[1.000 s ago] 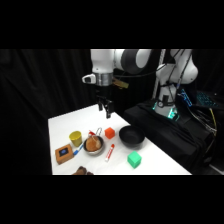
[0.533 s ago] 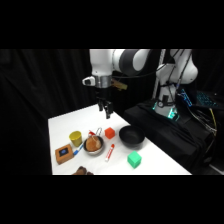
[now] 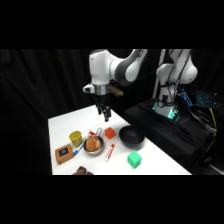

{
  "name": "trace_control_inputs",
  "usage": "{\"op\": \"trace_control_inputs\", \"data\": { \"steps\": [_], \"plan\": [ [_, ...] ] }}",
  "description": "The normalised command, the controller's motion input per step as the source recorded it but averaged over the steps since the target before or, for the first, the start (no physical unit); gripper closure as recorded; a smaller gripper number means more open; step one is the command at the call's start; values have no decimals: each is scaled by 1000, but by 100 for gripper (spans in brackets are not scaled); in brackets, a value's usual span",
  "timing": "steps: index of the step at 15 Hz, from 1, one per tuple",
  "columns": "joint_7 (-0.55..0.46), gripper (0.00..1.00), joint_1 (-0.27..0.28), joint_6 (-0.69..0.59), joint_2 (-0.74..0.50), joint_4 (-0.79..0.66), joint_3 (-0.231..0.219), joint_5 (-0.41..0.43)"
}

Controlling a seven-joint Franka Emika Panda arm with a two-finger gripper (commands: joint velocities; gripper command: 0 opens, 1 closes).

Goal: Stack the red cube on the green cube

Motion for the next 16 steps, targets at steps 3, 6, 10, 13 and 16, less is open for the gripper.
{"op": "trace_control_inputs", "data": {
  "steps": [3, 6, 10, 13, 16],
  "plan": [
    [-322, 0, -86, 294, 173, -29, 29, 118],
    [-255, 0, -80, 272, 157, -50, 50, 92],
    [-171, 0, -69, 285, 111, -98, 53, 27],
    [-125, 0, -75, 297, 89, -99, 47, -6],
    [-145, 0, -106, 282, 86, -84, 54, -1]
  ]
}}
